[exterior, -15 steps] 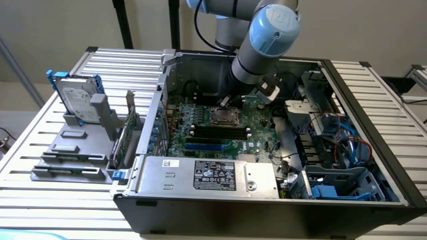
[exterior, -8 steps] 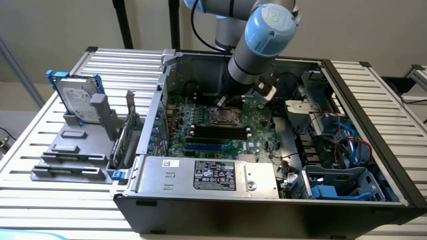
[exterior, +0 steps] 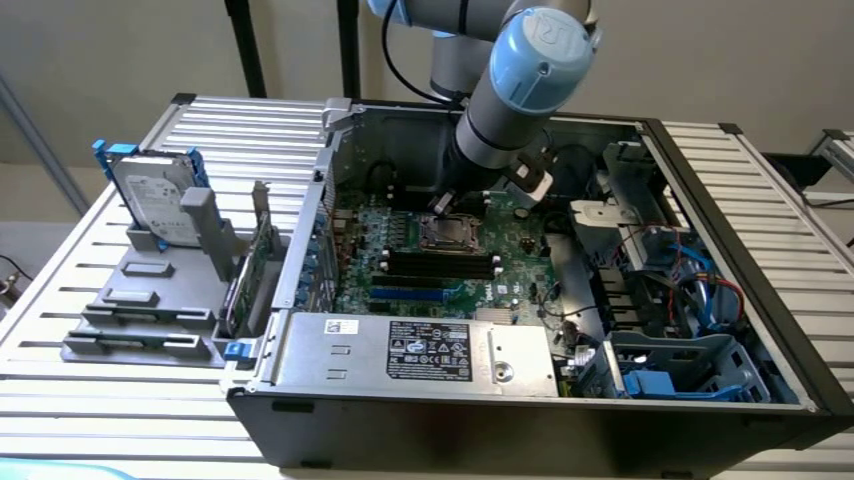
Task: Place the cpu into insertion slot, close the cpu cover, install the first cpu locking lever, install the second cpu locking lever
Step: 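Install the second cpu locking lever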
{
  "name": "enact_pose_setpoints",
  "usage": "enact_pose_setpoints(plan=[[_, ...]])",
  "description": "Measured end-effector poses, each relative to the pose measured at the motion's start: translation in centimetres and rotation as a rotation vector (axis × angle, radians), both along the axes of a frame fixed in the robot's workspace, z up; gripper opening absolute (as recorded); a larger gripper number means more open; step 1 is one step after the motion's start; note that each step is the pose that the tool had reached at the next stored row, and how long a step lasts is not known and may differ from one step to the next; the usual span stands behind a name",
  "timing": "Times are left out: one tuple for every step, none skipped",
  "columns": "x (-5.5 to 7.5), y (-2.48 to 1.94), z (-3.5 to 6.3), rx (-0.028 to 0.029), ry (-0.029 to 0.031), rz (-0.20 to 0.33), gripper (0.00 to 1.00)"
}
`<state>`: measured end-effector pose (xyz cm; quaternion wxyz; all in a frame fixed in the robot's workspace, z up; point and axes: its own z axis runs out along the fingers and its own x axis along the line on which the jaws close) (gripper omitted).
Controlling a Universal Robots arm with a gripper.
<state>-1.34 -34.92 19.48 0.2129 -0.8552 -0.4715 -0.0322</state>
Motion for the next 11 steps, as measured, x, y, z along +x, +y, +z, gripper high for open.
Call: enact_pose_setpoints(plan=[[0.00, 0.00, 0.00, 0.0000, 0.0000, 0.000, 0.11], [0.00, 0.00, 0.00, 0.0000, 0.0000, 0.000, 0.11], [0.00, 0.00, 0.00, 0.0000, 0.0001, 0.000, 0.11], [0.00, 0.00, 0.01, 0.0001, 0.0000, 0.000, 0.11], [0.00, -0.01, 0.05, -0.0002, 0.0003, 0.000, 0.11], [0.00, -0.03, 0.10, -0.0002, 0.0004, 0.000, 0.11], [0.01, -0.06, 0.14, 0.0001, 0.0005, 0.000, 0.11], [0.01, -0.11, 0.22, 0.0001, 0.0007, 0.000, 0.11], [0.01, -0.20, 0.36, 0.0001, 0.0011, 0.000, 0.11], [0.01, -0.30, 0.56, -0.0001, 0.0015, 0.000, 0.11], [0.01, -0.42, 0.79, 0.0000, 0.0020, 0.000, 0.11]])
